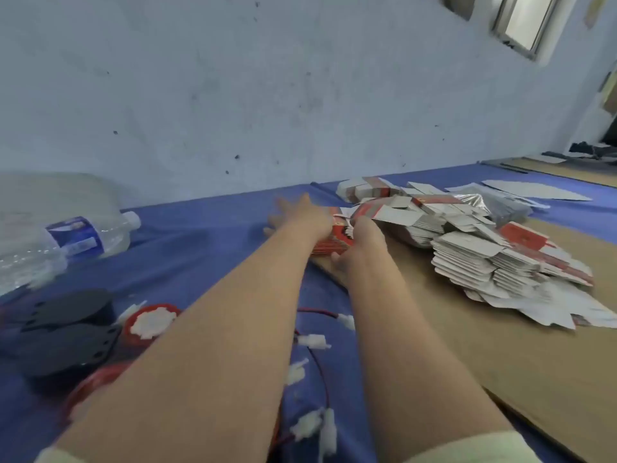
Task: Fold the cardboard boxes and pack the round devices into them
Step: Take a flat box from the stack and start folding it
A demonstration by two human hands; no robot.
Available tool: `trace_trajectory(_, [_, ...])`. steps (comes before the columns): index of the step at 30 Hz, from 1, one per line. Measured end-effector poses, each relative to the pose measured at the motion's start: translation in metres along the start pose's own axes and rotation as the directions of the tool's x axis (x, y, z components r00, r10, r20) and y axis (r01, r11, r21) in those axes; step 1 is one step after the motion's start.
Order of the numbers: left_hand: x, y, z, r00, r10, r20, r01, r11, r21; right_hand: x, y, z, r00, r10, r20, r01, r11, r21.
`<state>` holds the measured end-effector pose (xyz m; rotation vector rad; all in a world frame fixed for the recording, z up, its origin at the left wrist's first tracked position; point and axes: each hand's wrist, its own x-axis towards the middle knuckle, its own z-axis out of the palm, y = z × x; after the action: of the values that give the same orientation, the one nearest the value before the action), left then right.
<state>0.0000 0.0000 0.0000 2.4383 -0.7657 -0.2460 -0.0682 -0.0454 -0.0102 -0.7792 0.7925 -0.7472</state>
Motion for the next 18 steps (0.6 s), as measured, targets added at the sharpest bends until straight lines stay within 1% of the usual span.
trace_trajectory(1, [-0.001, 0.001, 0.004, 1.000, 0.018, -0.012, -0.016, 0.988, 0.153, 0.006, 0.002, 0.000, 1.000, 0.016, -0.011, -0.015, 0.997, 0.078])
trace_trajectory(2, [-0.001, 0.003, 0.007, 0.998, 0.058, -0.025, -0.049, 0.962, 0.267, 0.012, 0.002, 0.000, 0.999, 0.040, -0.004, -0.039, 0.990, 0.132])
trace_trajectory(3, [0.002, 0.004, 0.014, 0.995, 0.104, -0.010, -0.093, 0.923, 0.374, 0.015, 0.005, 0.000, 0.998, 0.057, -0.004, -0.055, 0.977, 0.207])
trace_trajectory(4, [0.001, 0.004, 0.019, 0.991, 0.129, 0.027, -0.128, 0.888, 0.441, 0.014, 0.006, 0.000, 0.998, 0.068, -0.014, -0.062, 0.965, 0.253])
trace_trajectory(7, [0.002, 0.011, 0.030, 0.982, 0.140, 0.124, -0.182, 0.868, 0.461, 0.016, 0.006, -0.008, 0.996, 0.083, -0.033, -0.070, 0.953, 0.295])
trace_trajectory(9, [-0.001, 0.015, 0.030, 0.983, 0.137, 0.122, -0.178, 0.870, 0.459, 0.013, 0.004, -0.012, 0.997, 0.075, -0.029, -0.063, 0.952, 0.301])
trace_trajectory(12, [0.002, 0.018, 0.030, 0.984, 0.089, 0.157, -0.148, 0.896, 0.419, 0.009, 0.000, -0.011, 0.997, 0.069, -0.028, -0.057, 0.946, 0.320])
trace_trajectory(14, [0.003, 0.018, 0.030, 0.982, 0.021, 0.190, -0.094, 0.919, 0.383, 0.010, -0.002, -0.011, 0.997, 0.066, -0.042, -0.051, 0.957, 0.285])
trace_trajectory(16, [0.003, 0.017, 0.030, 0.983, -0.027, 0.181, -0.031, 0.950, 0.312, 0.006, -0.003, -0.009, 0.997, 0.068, -0.047, -0.053, 0.964, 0.262])
trace_trajectory(18, [0.000, 0.016, 0.029, 0.985, 0.000, 0.175, -0.051, 0.955, 0.292, 0.009, -0.002, -0.008, 0.998, 0.055, -0.037, -0.044, 0.965, 0.260])
